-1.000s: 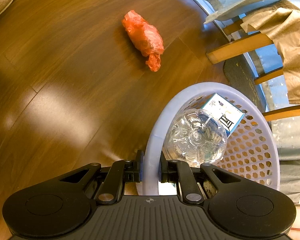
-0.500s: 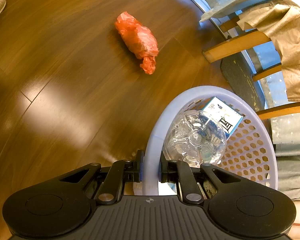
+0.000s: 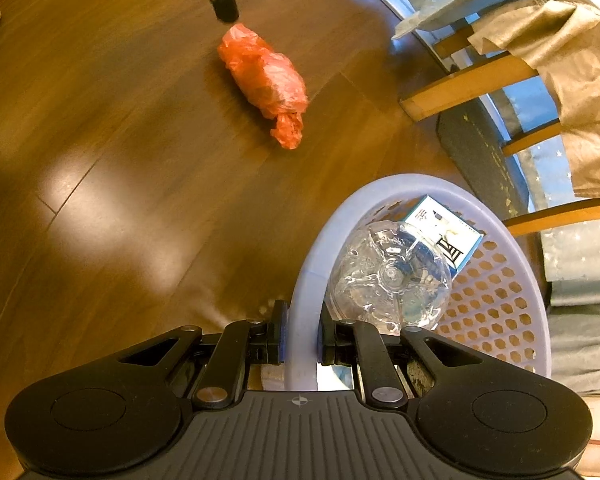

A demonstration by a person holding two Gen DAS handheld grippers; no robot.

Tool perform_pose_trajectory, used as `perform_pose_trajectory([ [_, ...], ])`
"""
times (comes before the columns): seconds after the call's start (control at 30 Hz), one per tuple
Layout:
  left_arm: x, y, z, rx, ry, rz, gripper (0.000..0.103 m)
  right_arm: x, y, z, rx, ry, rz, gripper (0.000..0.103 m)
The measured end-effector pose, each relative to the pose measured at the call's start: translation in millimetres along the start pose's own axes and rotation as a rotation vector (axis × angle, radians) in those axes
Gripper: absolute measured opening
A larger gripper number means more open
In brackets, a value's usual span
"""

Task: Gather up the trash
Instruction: 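Move the open left tool down to the orange plastic bag, then close the left tool on the orange plastic bag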

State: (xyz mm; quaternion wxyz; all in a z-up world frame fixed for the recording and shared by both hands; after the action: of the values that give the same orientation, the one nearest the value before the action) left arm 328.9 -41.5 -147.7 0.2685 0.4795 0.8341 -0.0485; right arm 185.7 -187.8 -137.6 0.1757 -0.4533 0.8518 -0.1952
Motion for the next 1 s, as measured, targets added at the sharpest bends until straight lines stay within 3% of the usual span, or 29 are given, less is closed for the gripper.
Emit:
perform_pose_trajectory([
  [0.47, -8.3, -23.5, 60.3, -0.007, 0.003, 0.19, 0.068, 1.3, 1.6, 0.3, -0.006, 0.002, -0.017, 0.01],
  [1.0, -13.1, -19.1, 95.8, 0.017, 0.031, 0.167, 0.067, 1.8, 3.1, 0.4, -0.015, 0.001, -0.022, 0.01],
])
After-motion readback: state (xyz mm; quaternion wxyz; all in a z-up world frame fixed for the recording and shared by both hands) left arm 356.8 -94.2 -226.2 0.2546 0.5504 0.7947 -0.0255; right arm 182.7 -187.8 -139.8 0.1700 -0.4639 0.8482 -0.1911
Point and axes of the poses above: each gripper's, at about its wrist camera, not at the fingertips, and z roughly the way its jaws point, y to its left, x to its underside, the point moved 1 cm from there along z, roughly the way its jaws point, and after that the axes turned 1 degree about -x, right-handed, at the moved point
